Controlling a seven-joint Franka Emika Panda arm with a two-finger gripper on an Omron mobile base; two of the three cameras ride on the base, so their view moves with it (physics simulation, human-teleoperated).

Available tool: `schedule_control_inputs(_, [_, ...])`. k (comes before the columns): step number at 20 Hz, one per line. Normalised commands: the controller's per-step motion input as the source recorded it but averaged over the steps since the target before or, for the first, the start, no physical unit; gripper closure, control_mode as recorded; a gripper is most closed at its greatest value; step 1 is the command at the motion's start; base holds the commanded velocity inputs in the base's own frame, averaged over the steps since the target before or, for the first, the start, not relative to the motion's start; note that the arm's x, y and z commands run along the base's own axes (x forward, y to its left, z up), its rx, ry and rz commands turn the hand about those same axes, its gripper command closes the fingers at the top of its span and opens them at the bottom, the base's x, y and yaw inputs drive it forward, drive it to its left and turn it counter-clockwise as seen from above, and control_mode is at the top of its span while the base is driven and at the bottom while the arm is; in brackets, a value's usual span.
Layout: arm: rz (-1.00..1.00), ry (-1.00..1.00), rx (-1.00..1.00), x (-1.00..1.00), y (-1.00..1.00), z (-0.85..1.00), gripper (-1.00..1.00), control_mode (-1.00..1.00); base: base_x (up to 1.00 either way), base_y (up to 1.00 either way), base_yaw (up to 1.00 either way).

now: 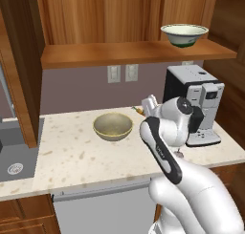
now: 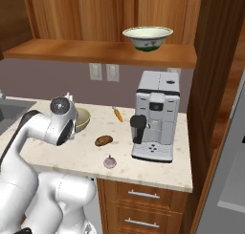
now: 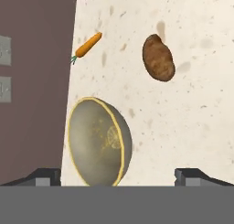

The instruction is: Pick both bowls and place them on the counter. Then place the potato in one bowl and place the garlic in the other bowl.

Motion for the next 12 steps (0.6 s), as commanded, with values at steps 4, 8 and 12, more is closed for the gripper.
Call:
schedule_control_inputs(4, [-0.01, 0.06, 0.0, -0.46, -0.27, 0.44, -1.0, -1.0, 0.0, 0.0, 0.0])
schedule_control_inputs(8, [0.0, -0.03, 0.0, -0.51, -0.18, 0.51, -1.0, -1.0, 0.0, 0.0, 0.0])
schedule_control_inputs(12, [-0.05, 0.0, 0.0, -0.35, -0.23, 0.63, -1.0, -1.0, 0.0, 0.0, 0.0])
